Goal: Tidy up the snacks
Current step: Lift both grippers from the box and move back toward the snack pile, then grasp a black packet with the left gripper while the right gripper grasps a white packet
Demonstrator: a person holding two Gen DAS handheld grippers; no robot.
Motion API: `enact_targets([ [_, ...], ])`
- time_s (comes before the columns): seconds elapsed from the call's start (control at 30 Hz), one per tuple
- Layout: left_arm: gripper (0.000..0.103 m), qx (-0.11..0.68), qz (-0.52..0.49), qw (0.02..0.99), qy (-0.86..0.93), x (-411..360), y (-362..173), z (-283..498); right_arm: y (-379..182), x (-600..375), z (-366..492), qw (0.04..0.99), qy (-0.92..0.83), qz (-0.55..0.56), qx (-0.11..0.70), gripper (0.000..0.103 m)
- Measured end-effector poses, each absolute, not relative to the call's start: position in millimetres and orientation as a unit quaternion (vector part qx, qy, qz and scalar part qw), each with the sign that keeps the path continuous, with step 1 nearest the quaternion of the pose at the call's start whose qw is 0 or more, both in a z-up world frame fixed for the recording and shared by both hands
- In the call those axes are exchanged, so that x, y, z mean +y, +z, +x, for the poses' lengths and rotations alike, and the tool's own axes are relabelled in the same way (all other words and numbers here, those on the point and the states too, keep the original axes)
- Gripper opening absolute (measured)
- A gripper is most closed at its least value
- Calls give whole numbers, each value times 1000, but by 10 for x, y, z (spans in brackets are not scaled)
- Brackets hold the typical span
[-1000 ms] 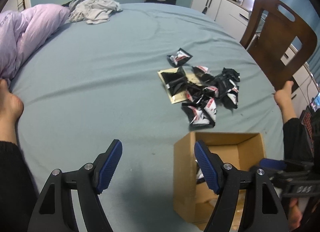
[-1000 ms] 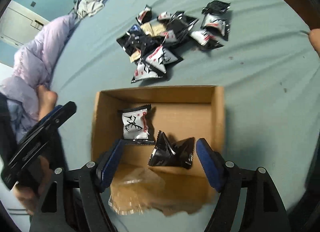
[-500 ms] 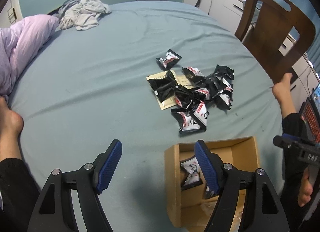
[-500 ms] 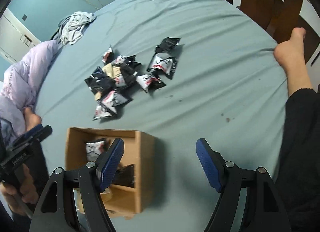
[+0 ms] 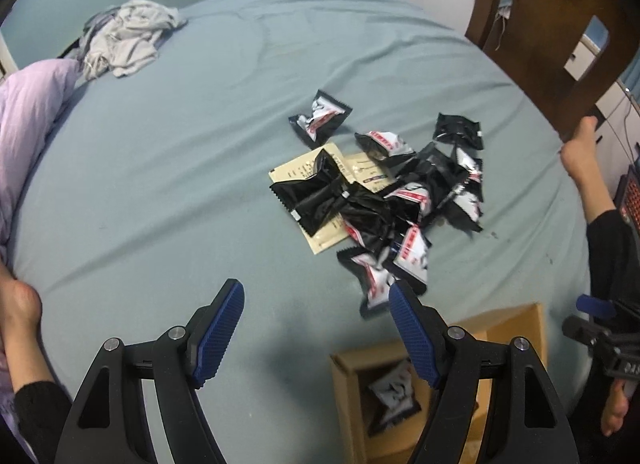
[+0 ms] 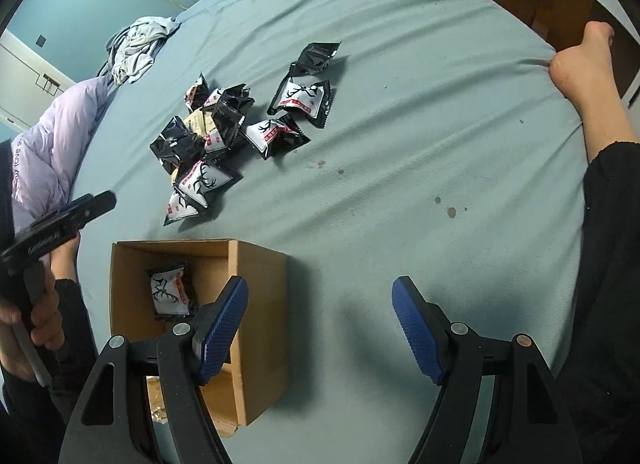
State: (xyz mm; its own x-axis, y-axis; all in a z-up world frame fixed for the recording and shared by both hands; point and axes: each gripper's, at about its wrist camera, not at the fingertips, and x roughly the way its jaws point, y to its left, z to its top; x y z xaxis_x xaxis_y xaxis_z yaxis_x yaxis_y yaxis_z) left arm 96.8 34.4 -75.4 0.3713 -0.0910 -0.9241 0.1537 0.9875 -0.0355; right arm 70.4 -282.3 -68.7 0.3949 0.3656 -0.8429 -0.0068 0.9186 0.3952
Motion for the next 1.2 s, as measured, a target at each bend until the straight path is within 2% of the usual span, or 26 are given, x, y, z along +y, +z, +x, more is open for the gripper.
enact_targets([
  [0.57,75,614,16,787,-51,284,-1301,1961,-888,-2719,812,804,114,167,559,74],
  [0.63,69,625,-1,779,-55,301,-1350,2048,-905,-2702,817,805,113,161,560,74],
  [0.73,67,632,-13,772,-57,300,-1410,2117,-941,-2715,833,801,115,165,564,74],
  [0.97,54,610,27,787,-85,137,-1399,1962,-924,-2763,835,801,102,174,564,74],
  [1.0,43,605,33,791,-88,120,-1385,1920,-907,-2763,830,802,101,176,562,74],
  [1.03,38,600,34,794,-93,107,-1352,1879,-898,-2767,826,802,102,177,561,74],
  [1.1,37,594,38,800,-81,122,-1295,1825,-865,-2782,829,803,103,181,558,74],
  [1.13,32,589,39,804,-75,145,-1245,1781,-849,-2795,831,804,102,184,556,74],
  [1.2,32,579,34,811,-71,187,-1154,1712,-805,-2833,852,806,99,194,551,74],
])
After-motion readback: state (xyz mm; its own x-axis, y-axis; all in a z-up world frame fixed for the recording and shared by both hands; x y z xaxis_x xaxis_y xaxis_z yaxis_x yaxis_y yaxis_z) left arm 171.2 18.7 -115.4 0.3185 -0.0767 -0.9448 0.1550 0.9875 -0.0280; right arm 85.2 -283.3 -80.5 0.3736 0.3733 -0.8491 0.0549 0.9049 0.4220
